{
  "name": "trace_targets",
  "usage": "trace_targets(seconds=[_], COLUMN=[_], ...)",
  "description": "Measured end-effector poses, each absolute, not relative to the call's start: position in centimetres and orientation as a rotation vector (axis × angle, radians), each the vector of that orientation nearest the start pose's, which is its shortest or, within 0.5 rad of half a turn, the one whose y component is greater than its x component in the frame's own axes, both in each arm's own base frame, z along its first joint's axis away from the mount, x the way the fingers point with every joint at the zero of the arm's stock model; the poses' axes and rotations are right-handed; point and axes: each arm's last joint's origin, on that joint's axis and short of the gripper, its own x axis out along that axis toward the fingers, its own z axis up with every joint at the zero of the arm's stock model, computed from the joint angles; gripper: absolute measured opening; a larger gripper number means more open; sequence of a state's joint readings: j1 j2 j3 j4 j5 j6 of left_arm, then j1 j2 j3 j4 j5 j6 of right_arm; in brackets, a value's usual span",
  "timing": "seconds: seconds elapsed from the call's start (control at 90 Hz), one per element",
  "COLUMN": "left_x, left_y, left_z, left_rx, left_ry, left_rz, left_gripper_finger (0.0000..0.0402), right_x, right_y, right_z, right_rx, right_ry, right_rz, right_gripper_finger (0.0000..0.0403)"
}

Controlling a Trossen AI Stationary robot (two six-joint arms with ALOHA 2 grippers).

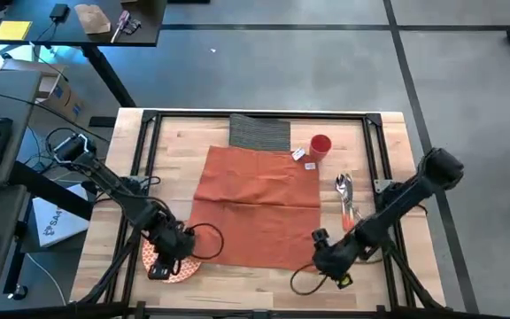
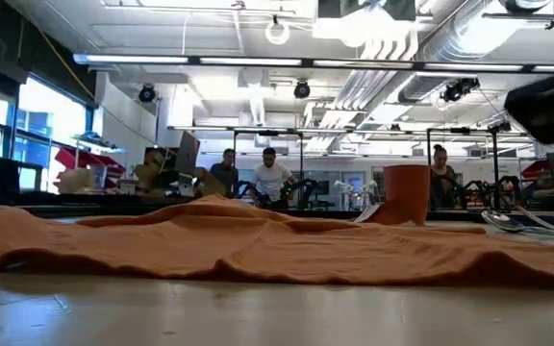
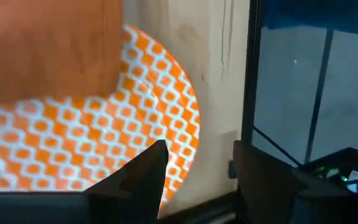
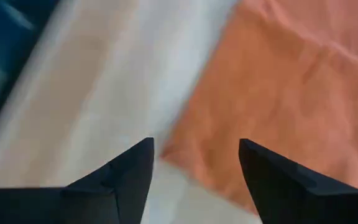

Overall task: Set table place
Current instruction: Fold the orange table napkin

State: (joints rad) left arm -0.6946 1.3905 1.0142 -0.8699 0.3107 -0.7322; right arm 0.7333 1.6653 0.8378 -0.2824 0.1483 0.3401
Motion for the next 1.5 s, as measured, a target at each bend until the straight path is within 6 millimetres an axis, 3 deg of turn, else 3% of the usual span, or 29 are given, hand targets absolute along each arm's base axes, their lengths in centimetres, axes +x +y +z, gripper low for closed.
trace_targets(seconds=[0.189,0.322,0.378,0.533,0.722,0.878,1.078,1.333,1.411,1.5], left_x=[18.5,18.6,18.8,19.8,22.3,24.3,25.3,25.7,25.8,26.1], left_y=[-17.3,-17.2,-17.1,-17.1,-18.7,-20.6,-22.1,-24.5,-24.7,-24.8], left_z=[23.9,23.8,23.7,23.3,21.5,19.3,15.5,13.2,12.6,12.3], left_rx=[-0.322,-0.249,-0.196,-0.044,-0.034,-0.027,-0.103,-0.195,-0.214,-0.239], left_ry=[1.503,1.447,1.396,1.217,1.017,0.942,1.157,1.362,1.419,1.458], left_rz=[-0.365,-0.329,-0.291,-0.263,-0.401,-0.448,-0.340,-0.240,-0.168,-0.127], left_gripper_finger=[0.0172,0.0172,0.0172,0.0172,0.0172,0.0172,0.0172,0.0168,0.0147,0.0096], right_x=[24.3,24.3,23.9,23.5,23.1,23.7,24.1,24.1,24.1,23.9], right_y=[21.1,21.2,20.9,20.8,20.1,19.4,19.0,18.8,18.8,19.1], right_z=[12.3,13.2,13.9,17.0,19.0,19.2,19.1,19.0,19.0,19.0], right_rx=[-0.130,-0.028,0.002,0.196,0.355,0.388,0.273,0.199,0.197,0.203], right_ry=[1.218,1.400,1.466,1.509,1.508,1.497,1.437,1.407,1.401,1.395], right_rz=[0.303,0.170,0.106,0.072,0.080,0.049,0.068,0.049,0.036,0.025], right_gripper_finger=[0.0119,0.0030,0.0011,0.0003,0.0001,0.0000,0.0000,0.0000,0.0000,0.0000])
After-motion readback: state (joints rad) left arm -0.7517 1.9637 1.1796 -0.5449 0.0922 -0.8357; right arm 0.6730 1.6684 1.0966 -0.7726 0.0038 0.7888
